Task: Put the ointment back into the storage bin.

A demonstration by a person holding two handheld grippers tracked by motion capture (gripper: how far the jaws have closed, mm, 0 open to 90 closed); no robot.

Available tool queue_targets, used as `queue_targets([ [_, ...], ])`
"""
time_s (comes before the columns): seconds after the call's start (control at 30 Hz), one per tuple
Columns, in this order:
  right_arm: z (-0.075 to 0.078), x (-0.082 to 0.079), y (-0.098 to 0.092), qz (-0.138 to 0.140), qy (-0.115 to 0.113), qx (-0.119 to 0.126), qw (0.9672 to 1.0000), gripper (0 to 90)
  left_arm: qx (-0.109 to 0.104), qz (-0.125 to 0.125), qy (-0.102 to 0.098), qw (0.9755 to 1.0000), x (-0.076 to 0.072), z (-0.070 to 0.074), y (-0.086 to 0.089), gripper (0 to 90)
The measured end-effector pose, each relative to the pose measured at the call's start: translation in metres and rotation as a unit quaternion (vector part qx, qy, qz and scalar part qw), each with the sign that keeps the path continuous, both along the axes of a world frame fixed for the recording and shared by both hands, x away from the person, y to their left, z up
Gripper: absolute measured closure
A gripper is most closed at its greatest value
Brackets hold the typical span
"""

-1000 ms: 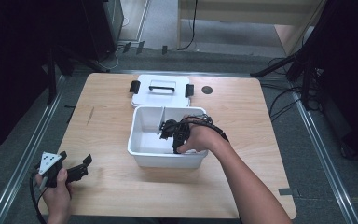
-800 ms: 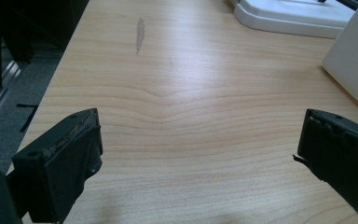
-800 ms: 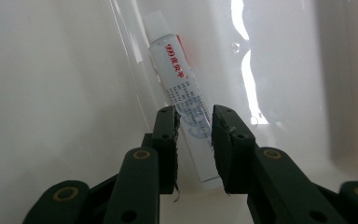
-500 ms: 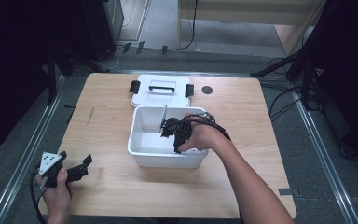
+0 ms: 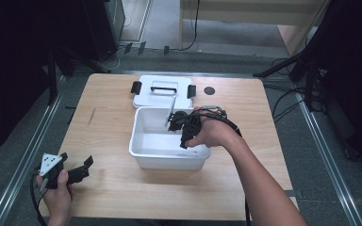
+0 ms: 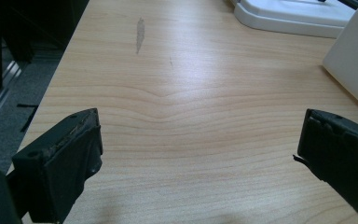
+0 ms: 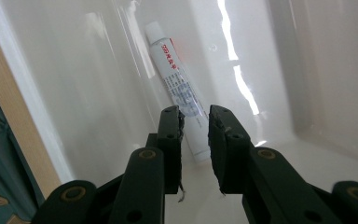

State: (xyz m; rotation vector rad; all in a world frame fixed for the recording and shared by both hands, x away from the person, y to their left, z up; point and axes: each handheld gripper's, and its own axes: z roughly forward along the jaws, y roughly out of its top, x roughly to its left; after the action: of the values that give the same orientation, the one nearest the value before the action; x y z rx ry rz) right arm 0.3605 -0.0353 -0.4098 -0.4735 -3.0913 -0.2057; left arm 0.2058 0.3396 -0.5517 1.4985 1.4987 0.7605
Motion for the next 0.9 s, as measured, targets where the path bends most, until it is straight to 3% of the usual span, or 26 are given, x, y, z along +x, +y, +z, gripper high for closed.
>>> queue_targets([
  [0.53, 0.036, 0.002, -0.043, -0.040, -0.022, 0.012, 0.9989, 76.1, 0.004, 0.000, 0.001, 1.0000, 0.000, 0.000, -0.001, 0.2],
  [0.9, 0.045, 0.002, -0.071, -0.063, -0.029, 0.019, 0.9974, 76.2, 0.005, 0.001, 0.002, 1.0000, 0.000, 0.000, -0.001, 0.2],
])
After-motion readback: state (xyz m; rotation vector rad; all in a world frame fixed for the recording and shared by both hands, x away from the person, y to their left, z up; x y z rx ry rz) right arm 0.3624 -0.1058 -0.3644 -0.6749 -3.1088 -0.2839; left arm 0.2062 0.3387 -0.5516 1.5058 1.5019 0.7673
